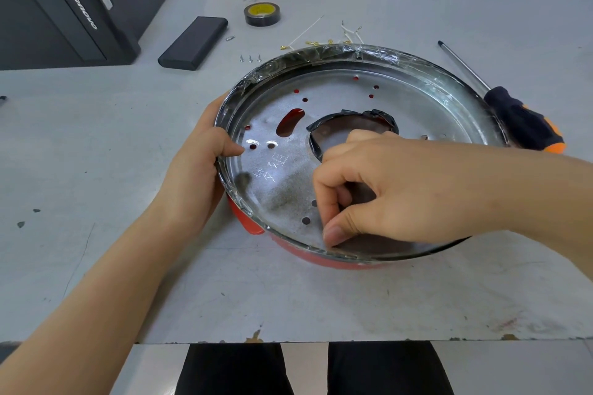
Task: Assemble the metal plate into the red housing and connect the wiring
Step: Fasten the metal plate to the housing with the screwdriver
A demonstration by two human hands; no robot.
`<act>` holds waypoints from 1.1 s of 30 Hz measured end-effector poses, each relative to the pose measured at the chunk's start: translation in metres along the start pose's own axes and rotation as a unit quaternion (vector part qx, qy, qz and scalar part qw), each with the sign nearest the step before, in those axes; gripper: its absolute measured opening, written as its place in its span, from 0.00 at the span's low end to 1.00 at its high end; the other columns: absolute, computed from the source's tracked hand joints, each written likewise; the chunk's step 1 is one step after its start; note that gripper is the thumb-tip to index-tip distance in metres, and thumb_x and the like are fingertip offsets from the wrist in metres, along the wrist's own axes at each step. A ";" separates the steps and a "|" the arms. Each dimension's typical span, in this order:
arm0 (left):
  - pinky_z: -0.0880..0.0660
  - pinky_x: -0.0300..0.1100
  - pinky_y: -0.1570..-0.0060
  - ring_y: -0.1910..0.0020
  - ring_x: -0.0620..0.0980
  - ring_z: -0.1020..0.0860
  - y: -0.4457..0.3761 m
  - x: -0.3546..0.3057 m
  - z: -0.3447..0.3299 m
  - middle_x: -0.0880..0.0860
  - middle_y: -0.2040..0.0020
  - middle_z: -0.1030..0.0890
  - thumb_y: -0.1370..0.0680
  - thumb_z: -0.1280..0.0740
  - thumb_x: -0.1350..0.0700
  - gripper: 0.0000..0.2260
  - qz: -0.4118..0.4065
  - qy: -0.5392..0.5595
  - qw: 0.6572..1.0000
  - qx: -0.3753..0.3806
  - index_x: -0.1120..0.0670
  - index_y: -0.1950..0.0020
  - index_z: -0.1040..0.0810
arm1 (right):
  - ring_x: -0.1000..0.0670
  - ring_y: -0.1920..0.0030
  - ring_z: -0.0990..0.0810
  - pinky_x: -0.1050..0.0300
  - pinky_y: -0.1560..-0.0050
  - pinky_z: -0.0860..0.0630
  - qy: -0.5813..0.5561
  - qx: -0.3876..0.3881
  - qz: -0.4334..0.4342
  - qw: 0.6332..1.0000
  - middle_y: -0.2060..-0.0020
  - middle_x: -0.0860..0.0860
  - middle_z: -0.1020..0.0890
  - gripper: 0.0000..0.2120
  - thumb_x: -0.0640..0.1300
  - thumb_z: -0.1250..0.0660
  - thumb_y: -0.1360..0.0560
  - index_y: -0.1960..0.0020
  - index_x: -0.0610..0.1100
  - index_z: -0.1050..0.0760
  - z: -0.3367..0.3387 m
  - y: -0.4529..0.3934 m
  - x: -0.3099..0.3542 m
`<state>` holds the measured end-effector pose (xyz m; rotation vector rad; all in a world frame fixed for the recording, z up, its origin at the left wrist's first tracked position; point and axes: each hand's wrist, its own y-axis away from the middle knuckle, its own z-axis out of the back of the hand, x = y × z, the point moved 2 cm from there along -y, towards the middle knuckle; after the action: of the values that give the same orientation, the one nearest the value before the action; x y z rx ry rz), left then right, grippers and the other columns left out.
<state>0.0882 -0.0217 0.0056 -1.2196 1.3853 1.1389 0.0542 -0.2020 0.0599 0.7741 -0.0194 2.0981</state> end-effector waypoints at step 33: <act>0.21 0.42 0.51 0.52 0.45 0.18 0.003 -0.003 -0.001 0.46 0.51 0.17 0.30 0.46 0.66 0.27 0.005 0.006 1.000 0.003 0.52 0.33 0.27 | 0.55 0.53 0.21 0.50 0.48 0.25 -0.022 0.005 0.043 0.999 0.61 0.57 0.19 0.10 0.63 0.34 0.38 0.62 0.60 0.20 0.011 0.003 -0.004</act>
<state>0.0851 -0.0225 0.0089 -1.2179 1.4039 1.1360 0.0594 -0.2104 0.0676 0.8389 -0.0665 2.1625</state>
